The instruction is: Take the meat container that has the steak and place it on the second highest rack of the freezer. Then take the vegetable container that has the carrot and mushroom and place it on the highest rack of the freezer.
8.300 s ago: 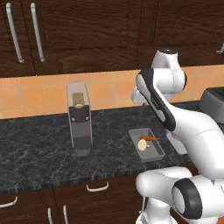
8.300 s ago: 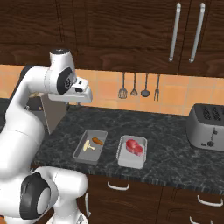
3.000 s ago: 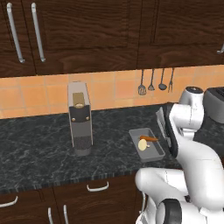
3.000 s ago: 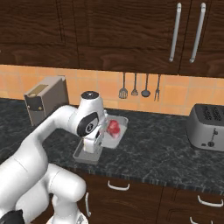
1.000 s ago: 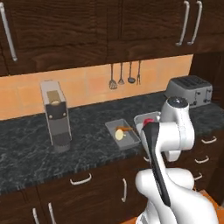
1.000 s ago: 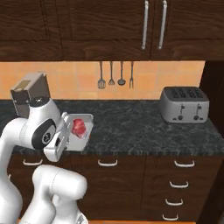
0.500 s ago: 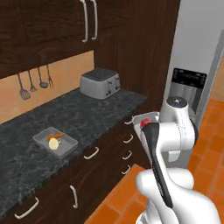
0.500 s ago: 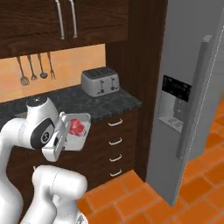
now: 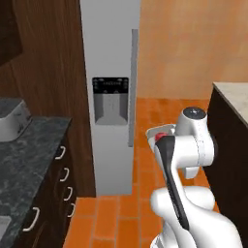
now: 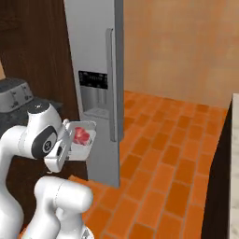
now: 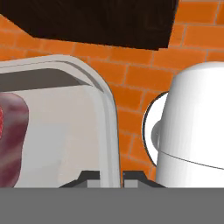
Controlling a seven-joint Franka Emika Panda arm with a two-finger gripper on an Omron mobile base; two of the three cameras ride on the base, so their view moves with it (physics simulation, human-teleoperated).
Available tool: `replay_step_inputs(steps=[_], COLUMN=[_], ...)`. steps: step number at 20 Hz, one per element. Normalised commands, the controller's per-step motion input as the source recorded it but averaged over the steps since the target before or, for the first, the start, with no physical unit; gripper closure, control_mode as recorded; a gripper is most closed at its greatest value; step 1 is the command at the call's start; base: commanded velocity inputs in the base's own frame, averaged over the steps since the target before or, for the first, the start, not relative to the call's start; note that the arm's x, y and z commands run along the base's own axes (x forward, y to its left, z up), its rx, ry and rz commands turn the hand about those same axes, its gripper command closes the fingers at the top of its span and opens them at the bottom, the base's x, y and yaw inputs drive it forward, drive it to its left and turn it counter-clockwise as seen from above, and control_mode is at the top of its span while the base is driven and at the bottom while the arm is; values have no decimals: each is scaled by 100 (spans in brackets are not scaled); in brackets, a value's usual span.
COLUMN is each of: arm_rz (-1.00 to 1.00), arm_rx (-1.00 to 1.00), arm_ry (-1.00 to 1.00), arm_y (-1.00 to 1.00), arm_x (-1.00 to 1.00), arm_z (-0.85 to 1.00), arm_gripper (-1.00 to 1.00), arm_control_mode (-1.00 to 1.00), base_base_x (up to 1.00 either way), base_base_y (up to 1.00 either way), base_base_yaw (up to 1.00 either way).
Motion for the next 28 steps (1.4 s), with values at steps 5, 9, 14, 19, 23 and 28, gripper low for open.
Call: replay_step_inputs(steps=[5, 9, 14, 19, 23, 28], arm_rz=[0, 0, 0, 0, 0, 0], arm_rx=[0, 0, 0, 0, 0, 0], arm_ry=[0, 0, 0, 0, 0, 0], arm_y=[0, 0, 0, 0, 0, 0], arm_x=[0, 0, 0, 0, 0, 0], arm_z=[0, 0, 0, 0, 0, 0], arm_gripper=[100, 100, 100, 100, 100, 100], arm_control_mode=[100, 100, 100, 100, 100, 100], base_base_x=[35, 72, 86, 98, 100, 100], base_base_y=[-88, -27, 29, 3, -4, -37], base_base_yaw=[-65, -40, -4, 1, 15, 43])
